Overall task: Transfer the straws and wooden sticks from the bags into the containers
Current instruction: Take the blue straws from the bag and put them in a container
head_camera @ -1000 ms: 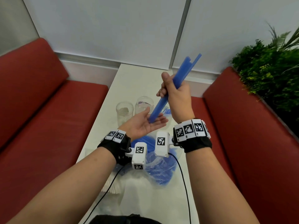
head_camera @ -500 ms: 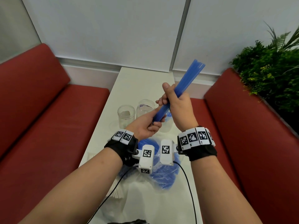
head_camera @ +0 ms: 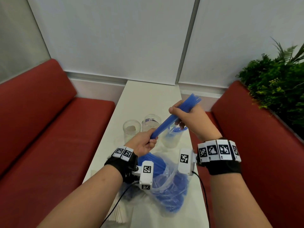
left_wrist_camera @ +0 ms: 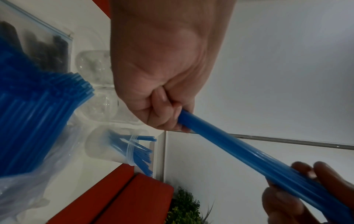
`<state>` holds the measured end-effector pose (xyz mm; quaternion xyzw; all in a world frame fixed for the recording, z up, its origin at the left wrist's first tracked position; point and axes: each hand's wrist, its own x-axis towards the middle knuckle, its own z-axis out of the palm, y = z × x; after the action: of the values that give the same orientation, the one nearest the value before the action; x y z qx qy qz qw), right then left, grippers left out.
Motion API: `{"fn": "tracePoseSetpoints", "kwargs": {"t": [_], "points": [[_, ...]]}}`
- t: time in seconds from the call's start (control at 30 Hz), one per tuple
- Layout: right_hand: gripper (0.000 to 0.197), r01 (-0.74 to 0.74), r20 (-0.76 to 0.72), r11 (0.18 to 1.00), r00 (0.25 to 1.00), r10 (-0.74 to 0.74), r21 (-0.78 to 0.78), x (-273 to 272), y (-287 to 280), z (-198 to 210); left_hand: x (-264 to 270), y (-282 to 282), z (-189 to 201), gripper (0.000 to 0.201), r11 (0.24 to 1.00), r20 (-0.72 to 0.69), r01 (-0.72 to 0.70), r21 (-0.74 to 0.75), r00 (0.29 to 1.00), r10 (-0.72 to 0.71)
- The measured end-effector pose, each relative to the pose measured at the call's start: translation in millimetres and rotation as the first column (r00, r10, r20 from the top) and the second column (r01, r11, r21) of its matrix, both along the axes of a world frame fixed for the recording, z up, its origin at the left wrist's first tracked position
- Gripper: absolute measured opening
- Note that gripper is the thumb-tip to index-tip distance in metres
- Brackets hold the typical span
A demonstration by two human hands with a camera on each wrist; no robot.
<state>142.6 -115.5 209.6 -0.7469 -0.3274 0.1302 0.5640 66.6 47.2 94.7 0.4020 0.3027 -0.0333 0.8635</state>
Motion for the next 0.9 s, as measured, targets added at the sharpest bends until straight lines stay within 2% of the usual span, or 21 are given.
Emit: {"fn": "tracePoseSetpoints", "kwargs": {"t": [0.1,0.2,0.27,0.3,0.37,0.4,0.43,0.5,0.53,0.57,0.63,0.73,0.77,0.8,0.87,0.9], "points": [[0.011,-0.068,-0.073,0.997,0.995,0.066,-0.034,10,-1,1,6,-1,-3,0.016,0.998,0.021,-0.039,-0.056,0.999,0.040],[0.012,0.027,-0.050,0.999,0.998,-0.026,0.020,24,3,4,12,2,-6,0.032,0.993,0.036,-0.096,-0.066,0.994,0.098],[0.010,0.170,-0.034,0.980,0.985,-0.167,0.106,38,6,4,14,6,-10,0.036,0.997,0.031,-0.057,0.045,0.998,0.055],[0.011,0.249,-0.026,0.958,0.968,-0.248,0.143,46,8,1,14,8,-13,0.034,0.989,0.015,-0.013,0.148,1.000,0.011],[0.012,0.378,-0.010,0.911,0.924,-0.382,0.166,61,13,-11,16,10,-20,0.026,0.902,-0.035,0.095,0.421,0.995,-0.089],[0.010,0.425,-0.010,0.891,0.903,-0.429,0.158,67,17,-20,17,10,-24,0.022,0.812,-0.065,0.151,0.564,0.988,-0.139],[0.009,0.466,-0.015,0.873,0.883,-0.469,0.146,73,21,-32,19,10,-29,0.019,0.683,-0.105,0.213,0.699,0.975,-0.196],[0.009,0.536,-0.030,0.838,0.844,-0.536,0.102,87,29,-58,21,9,-37,0.015,0.332,-0.226,0.338,0.881,0.916,-0.331],[0.009,0.562,-0.033,0.824,0.827,-0.562,0.066,93,32,-71,22,8,-41,0.014,0.161,-0.297,0.384,0.909,0.869,-0.396],[0.009,0.579,-0.038,0.815,0.815,-0.579,0.019,99,36,-85,22,5,-44,0.015,0.021,-0.366,0.419,0.908,0.816,-0.447],[0.010,0.579,-0.061,0.810,0.808,-0.585,-0.095,108,42,-111,23,0,-52,0.018,-0.197,-0.501,0.473,0.859,0.699,-0.510],[0.018,0.518,-0.070,0.807,0.828,-0.556,-0.285,114,45,-138,22,-11,-66,0.045,-0.531,-0.720,0.490,0.692,0.521,-0.458],[0.021,0.490,-0.066,0.811,0.842,-0.535,-0.320,114,45,-144,20,-15,-72,0.055,-0.622,-0.769,0.466,0.630,0.489,-0.412],[0.026,0.473,-0.049,0.814,0.854,-0.517,-0.338,114,46,-147,19,-17,-77,0.062,-0.682,-0.794,0.436,0.587,0.477,-0.377],[0.041,0.471,0.007,0.812,0.866,-0.500,-0.344,113,47,-150,16,-21,-87,0.065,-0.738,-0.802,0.388,0.553,0.487,-0.346],[0.048,0.477,0.036,0.813,0.868,-0.494,-0.335,114,48,-150,15,-21,-90,0.061,-0.755,-0.800,0.366,0.544,0.499,-0.334]]}}
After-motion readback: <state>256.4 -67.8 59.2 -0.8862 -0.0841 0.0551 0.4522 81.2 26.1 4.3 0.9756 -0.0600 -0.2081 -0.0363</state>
